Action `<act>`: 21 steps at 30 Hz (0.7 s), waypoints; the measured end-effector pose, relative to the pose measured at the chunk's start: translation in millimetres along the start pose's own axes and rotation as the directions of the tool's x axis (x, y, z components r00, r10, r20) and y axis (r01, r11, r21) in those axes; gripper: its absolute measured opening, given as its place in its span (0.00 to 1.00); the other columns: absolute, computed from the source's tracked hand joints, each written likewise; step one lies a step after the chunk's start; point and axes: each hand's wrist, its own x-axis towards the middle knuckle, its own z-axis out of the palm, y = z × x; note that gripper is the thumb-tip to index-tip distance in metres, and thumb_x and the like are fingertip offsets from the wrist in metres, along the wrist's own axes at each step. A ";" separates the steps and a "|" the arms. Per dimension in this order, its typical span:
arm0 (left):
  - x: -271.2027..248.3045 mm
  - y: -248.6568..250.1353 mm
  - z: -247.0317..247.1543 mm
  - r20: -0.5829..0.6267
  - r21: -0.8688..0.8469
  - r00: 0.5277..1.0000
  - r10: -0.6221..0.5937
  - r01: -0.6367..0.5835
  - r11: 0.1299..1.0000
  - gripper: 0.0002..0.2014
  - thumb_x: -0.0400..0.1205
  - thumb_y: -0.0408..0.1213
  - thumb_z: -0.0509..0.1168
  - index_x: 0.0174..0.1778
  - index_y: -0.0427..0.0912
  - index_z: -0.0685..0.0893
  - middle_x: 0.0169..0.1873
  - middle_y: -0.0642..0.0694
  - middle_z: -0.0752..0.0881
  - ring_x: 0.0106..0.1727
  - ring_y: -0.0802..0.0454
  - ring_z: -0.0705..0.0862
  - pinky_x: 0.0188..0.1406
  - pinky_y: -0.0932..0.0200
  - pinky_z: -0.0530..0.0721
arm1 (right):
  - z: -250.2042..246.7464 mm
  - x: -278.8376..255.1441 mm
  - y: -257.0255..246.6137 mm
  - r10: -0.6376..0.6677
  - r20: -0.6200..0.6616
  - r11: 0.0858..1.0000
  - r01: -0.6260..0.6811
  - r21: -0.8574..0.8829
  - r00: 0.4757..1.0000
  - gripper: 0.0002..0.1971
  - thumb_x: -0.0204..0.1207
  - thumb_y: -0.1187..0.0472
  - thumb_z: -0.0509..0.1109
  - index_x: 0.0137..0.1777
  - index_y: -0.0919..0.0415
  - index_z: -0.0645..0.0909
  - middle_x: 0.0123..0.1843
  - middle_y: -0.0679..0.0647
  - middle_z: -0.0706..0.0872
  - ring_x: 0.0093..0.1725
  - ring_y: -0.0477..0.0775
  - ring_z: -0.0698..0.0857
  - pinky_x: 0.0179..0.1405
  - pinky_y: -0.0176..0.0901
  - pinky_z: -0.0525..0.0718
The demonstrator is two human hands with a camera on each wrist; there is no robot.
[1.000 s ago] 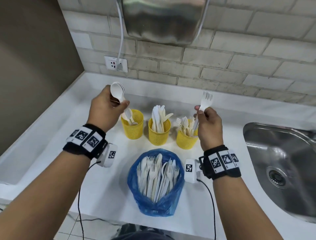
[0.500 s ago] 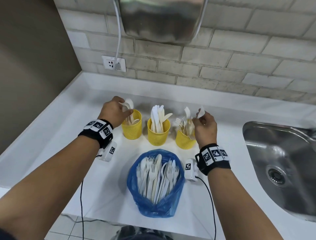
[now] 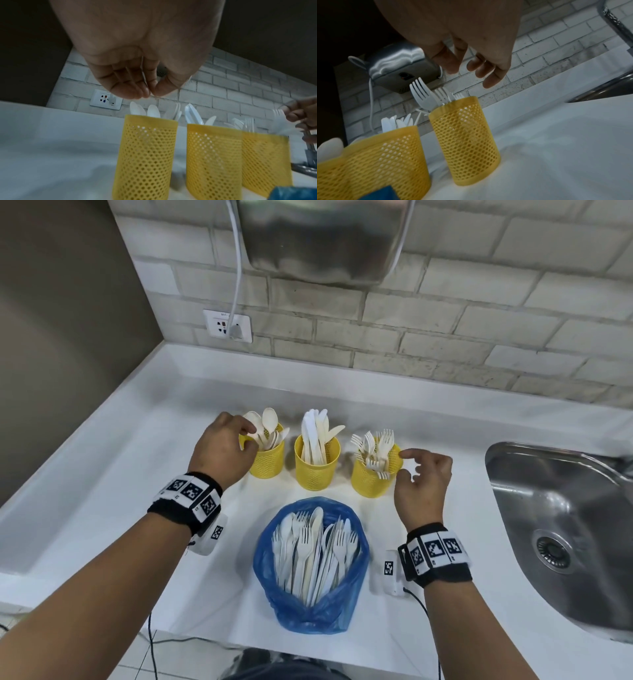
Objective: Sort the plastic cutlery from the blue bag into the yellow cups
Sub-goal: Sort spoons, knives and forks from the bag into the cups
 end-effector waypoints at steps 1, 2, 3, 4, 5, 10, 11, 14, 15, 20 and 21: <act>-3.1 -1.7 2.7 0.031 0.027 1.000 0.003 -0.004 1.000 0.13 0.77 0.34 0.70 0.58 0.45 0.87 0.54 0.45 0.84 0.48 0.44 0.83 0.49 0.51 0.83 | 0.8 -2.3 3.8 -0.011 0.030 0.999 0.012 -0.038 0.999 0.23 0.72 0.75 0.66 0.55 0.44 0.85 0.59 0.51 0.70 0.63 0.65 0.77 0.66 0.67 0.80; -5.5 -3.1 5.2 0.062 0.053 0.998 0.002 -0.005 0.999 0.14 0.77 0.34 0.71 0.59 0.44 0.87 0.55 0.44 0.84 0.51 0.42 0.84 0.50 0.50 0.84 | 2.7 -3.1 8.7 -0.012 0.067 0.997 0.017 -0.073 0.998 0.23 0.73 0.75 0.67 0.56 0.46 0.86 0.59 0.53 0.70 0.63 0.66 0.77 0.67 0.67 0.80; -8.0 -4.0 7.6 0.093 0.076 0.996 -0.002 -0.005 0.997 0.15 0.77 0.34 0.71 0.61 0.44 0.87 0.55 0.43 0.85 0.53 0.41 0.84 0.51 0.49 0.84 | 3.9 -3.6 11.8 -0.002 0.103 0.994 0.013 -0.105 0.995 0.22 0.73 0.75 0.67 0.57 0.49 0.87 0.59 0.54 0.70 0.62 0.67 0.78 0.68 0.67 0.80; -9.9 -4.7 9.7 0.120 0.091 0.993 -0.006 -0.005 0.996 0.16 0.77 0.35 0.71 0.61 0.44 0.87 0.54 0.43 0.86 0.53 0.41 0.83 0.51 0.48 0.84 | 6.0 -3.8 15.2 0.010 0.134 0.992 0.007 -0.128 0.991 0.20 0.75 0.75 0.68 0.58 0.51 0.88 0.59 0.55 0.70 0.61 0.67 0.79 0.68 0.66 0.81; -11.4 -5.0 11.6 0.141 0.100 0.990 -0.011 -0.003 0.995 0.15 0.77 0.35 0.71 0.61 0.44 0.87 0.53 0.42 0.86 0.53 0.41 0.83 0.51 0.49 0.84 | 7.3 -4.1 16.8 0.019 0.160 0.989 0.005 -0.146 0.987 0.19 0.76 0.75 0.68 0.58 0.53 0.88 0.58 0.55 0.71 0.60 0.66 0.80 0.68 0.64 0.81; -10.9 -9.1 15.7 0.166 0.097 0.986 0.001 -0.018 0.995 0.09 0.80 0.35 0.70 0.55 0.44 0.90 0.51 0.42 0.85 0.53 0.41 0.84 0.53 0.50 0.83 | 8.1 -2.6 16.6 0.008 0.191 0.982 0.029 -0.189 0.982 0.14 0.80 0.75 0.67 0.56 0.59 0.90 0.53 0.59 0.77 0.47 0.59 0.83 0.58 0.50 0.83; -10.9 -9.0 16.1 0.163 0.093 0.987 0.004 -0.019 0.995 0.08 0.81 0.34 0.70 0.54 0.44 0.91 0.50 0.42 0.85 0.53 0.41 0.84 0.52 0.50 0.83 | 8.4 -1.7 16.7 0.002 0.179 0.980 0.034 -0.198 0.984 0.14 0.79 0.75 0.68 0.56 0.60 0.90 0.53 0.60 0.78 0.47 0.60 0.84 0.56 0.48 0.82; -11.5 -8.4 16.5 0.161 0.087 0.987 0.006 -0.021 0.996 0.07 0.81 0.34 0.70 0.52 0.44 0.91 0.50 0.41 0.85 0.52 0.42 0.84 0.52 0.50 0.83 | 12.3 2.2 19.1 -0.009 0.155 0.973 0.044 -0.227 0.988 0.13 0.79 0.75 0.68 0.55 0.62 0.90 0.52 0.64 0.81 0.49 0.65 0.85 0.54 0.45 0.79; -11.6 -8.0 16.6 0.160 0.085 0.987 0.009 -0.022 0.996 0.07 0.81 0.34 0.70 0.52 0.44 0.91 0.49 0.41 0.85 0.52 0.42 0.84 0.52 0.50 0.82 | 13.4 3.7 19.4 -0.003 0.152 0.971 0.039 -0.234 0.988 0.12 0.79 0.75 0.68 0.55 0.62 0.90 0.52 0.65 0.82 0.49 0.66 0.85 0.53 0.45 0.78; -10.8 -6.9 14.8 0.158 0.056 0.987 0.013 -0.022 0.998 0.07 0.81 0.33 0.70 0.51 0.44 0.92 0.47 0.43 0.84 0.49 0.43 0.83 0.52 0.51 0.82 | 19.1 11.1 15.8 0.018 0.159 0.968 0.022 -0.250 0.987 0.12 0.81 0.73 0.68 0.56 0.62 0.90 0.54 0.65 0.82 0.50 0.66 0.86 0.52 0.45 0.79; -10.4 -6.7 14.5 0.157 0.055 0.987 0.016 -0.024 0.998 0.07 0.81 0.33 0.70 0.51 0.44 0.92 0.47 0.43 0.84 0.49 0.43 0.83 0.51 0.51 0.82 | 19.9 12.4 15.0 0.021 0.160 0.968 0.020 -0.251 0.987 0.11 0.81 0.72 0.68 0.56 0.62 0.90 0.54 0.65 0.82 0.50 0.65 0.86 0.52 0.44 0.78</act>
